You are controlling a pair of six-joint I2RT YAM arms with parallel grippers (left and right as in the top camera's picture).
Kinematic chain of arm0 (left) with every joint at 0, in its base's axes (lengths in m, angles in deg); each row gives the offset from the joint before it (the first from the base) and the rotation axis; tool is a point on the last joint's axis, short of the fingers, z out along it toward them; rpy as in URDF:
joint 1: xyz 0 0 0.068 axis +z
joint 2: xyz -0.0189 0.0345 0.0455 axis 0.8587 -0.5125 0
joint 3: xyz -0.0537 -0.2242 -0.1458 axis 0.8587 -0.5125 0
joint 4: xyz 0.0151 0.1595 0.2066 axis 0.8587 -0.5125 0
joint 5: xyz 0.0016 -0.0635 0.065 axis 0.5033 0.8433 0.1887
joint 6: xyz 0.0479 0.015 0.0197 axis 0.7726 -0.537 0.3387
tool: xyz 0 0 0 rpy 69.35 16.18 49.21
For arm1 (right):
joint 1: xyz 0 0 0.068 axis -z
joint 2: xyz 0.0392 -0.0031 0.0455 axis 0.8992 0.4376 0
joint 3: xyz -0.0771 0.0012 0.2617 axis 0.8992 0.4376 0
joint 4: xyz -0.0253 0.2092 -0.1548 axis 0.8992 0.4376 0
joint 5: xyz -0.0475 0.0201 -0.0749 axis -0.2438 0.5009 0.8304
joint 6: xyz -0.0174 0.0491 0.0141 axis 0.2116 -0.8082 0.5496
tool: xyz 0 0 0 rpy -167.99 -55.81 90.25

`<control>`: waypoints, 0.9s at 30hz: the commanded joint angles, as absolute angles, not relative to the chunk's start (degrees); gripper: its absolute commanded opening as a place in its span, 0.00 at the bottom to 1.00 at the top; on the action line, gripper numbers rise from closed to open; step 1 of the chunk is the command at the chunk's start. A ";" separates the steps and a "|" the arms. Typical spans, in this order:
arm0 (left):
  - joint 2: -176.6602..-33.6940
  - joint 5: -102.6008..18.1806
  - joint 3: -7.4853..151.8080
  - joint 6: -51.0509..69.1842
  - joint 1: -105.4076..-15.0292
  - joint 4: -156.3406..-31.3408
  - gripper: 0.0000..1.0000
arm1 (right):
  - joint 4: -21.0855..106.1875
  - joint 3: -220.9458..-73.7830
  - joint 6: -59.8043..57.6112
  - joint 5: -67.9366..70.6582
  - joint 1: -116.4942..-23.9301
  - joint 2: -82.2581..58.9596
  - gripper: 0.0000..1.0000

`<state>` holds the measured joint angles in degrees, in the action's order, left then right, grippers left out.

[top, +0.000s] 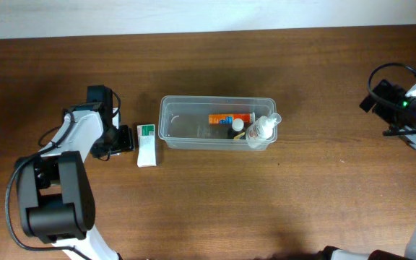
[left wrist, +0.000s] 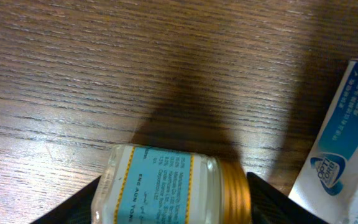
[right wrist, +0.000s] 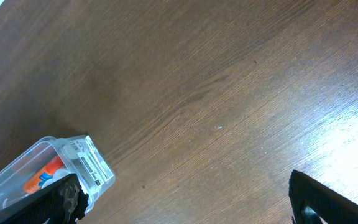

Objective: Pack container
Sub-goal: 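Move the left gripper back and grasp the gold-lidded glass jar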

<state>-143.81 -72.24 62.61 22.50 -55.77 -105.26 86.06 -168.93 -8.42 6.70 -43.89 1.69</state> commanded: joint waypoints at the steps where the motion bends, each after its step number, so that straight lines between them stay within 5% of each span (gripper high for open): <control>1: -144.53 -72.44 62.24 22.41 -55.75 -105.11 0.65 | 85.93 -169.17 -8.68 6.62 -43.56 1.72 0.98; 6: -144.51 -72.44 62.30 22.41 -55.73 -105.28 0.61 | 85.90 -169.17 -8.68 6.62 -43.56 1.72 0.98; 10: -144.51 -72.44 62.89 22.45 -55.75 -105.94 0.49 | 85.93 -169.17 -8.68 6.62 -43.56 1.72 0.98; 20: -140.75 -71.89 73.76 23.09 -55.81 -117.44 0.45 | 85.93 -169.17 -8.68 6.62 -43.56 1.72 0.98; 27: -133.84 -58.32 82.98 23.22 -59.44 -120.91 0.37 | 85.90 -169.17 -8.68 6.64 -43.56 1.72 0.98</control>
<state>-139.31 -67.15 78.72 22.34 -56.62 -120.74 86.06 -168.93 -8.40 6.70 -43.89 1.72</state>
